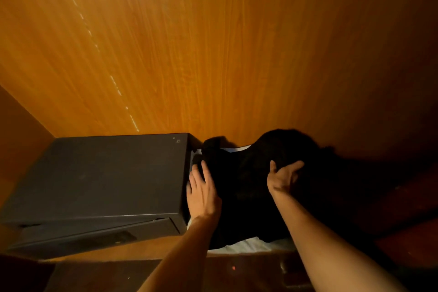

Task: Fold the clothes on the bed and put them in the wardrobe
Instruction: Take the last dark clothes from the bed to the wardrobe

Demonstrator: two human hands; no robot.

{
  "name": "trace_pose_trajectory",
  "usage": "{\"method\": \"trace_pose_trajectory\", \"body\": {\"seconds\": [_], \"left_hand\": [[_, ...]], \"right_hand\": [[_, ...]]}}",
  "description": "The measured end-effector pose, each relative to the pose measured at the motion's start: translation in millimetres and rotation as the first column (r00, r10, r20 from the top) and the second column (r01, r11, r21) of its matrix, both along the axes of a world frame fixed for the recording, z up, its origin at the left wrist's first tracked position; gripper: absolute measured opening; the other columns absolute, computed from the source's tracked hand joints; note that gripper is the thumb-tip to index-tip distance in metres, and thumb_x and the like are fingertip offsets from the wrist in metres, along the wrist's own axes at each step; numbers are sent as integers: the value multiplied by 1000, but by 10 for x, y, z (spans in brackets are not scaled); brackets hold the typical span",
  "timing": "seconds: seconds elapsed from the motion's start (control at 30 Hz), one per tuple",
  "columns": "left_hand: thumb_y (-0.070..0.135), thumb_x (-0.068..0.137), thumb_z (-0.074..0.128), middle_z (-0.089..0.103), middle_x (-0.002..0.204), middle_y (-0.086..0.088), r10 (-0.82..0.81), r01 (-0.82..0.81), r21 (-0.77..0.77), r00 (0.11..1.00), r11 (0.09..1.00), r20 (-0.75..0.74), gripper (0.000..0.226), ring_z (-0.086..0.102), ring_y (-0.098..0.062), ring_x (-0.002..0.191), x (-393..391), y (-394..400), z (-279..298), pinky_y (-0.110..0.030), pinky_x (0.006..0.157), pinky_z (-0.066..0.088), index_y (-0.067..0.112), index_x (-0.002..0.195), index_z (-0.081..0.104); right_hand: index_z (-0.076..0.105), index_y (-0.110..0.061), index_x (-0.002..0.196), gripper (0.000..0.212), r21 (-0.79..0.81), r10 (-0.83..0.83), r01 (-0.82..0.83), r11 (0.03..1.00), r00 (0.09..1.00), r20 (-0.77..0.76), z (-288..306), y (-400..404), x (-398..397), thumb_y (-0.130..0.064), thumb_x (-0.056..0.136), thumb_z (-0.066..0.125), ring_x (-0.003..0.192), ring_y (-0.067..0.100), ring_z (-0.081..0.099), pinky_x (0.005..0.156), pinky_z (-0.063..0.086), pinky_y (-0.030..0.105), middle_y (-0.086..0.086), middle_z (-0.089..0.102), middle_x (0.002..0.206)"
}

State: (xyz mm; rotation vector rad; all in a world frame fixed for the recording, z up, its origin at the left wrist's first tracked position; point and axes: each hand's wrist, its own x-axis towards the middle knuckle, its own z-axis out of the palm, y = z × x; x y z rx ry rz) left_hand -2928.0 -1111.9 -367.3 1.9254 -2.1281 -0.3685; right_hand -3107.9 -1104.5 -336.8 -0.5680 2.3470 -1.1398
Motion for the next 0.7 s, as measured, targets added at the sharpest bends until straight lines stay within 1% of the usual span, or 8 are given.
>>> {"method": "trace_pose_trajectory", "body": {"seconds": [0.07,0.13,0.27,0.37,0.47,0.57,0.63,0.7], "left_hand": [[21,82,59,38,148,-21,-119,143,-217,985,966,122,73,39,-34,137,-16,-37,-25,-45,116,28,7,149,32],[21,80,49,50,138,-17,-275,322,-314,943,893,185,60,47,-32,130,-81,-78,4,-46,115,24,8,139,49],[22,82,41,63,117,-7,-581,600,-146,799,786,154,39,60,-22,115,-307,-168,-23,-34,118,10,14,113,65],[32,98,39,20,160,0,-580,555,185,802,811,140,55,12,-19,149,-325,-279,-252,-40,120,9,22,150,27],[65,93,35,-27,157,16,-518,439,318,823,840,233,81,-26,-30,145,-229,-326,-415,-48,117,17,36,152,-12],[82,80,30,-42,149,16,-499,430,284,831,857,247,94,-35,-36,139,-193,-350,-499,-54,115,16,42,147,-23],[91,71,26,-45,148,10,-488,426,258,832,867,264,102,-35,-38,139,-179,-378,-538,-58,115,11,45,145,-26],[96,62,22,-47,148,5,-492,423,272,824,864,280,108,-36,-40,138,-165,-388,-555,-62,114,6,46,143,-29]], "right_hand": [[31,-4,141,70,109,20,13,994,957,-289,45,40,17,-21,85,69,128,47,32,102,33,56,27,31,145],[46,-9,131,62,166,166,-82,983,792,-588,113,92,82,-24,76,69,121,41,40,91,38,54,21,43,138],[64,-18,105,41,374,516,-387,843,382,-767,64,102,264,-22,65,72,111,32,55,93,40,52,11,60,119],[72,-19,90,44,578,709,-436,690,251,-659,-210,143,289,-26,49,87,94,28,64,93,42,52,7,69,94],[74,-18,101,57,729,852,-454,512,161,-498,-637,341,190,-46,52,81,113,32,63,109,18,59,11,70,113],[58,-13,134,95,793,922,-477,380,127,-366,-762,431,78,-74,61,52,140,39,34,111,-3,69,20,43,147],[7,-12,153,127,848,946,-429,310,51,-320,-722,400,49,-88,59,46,146,41,-11,101,-21,74,21,-12,158],[-25,-11,145,141,900,979,-389,196,26,-202,-662,404,58,-88,58,54,138,38,-36,94,-29,74,15,-43,144]]}}
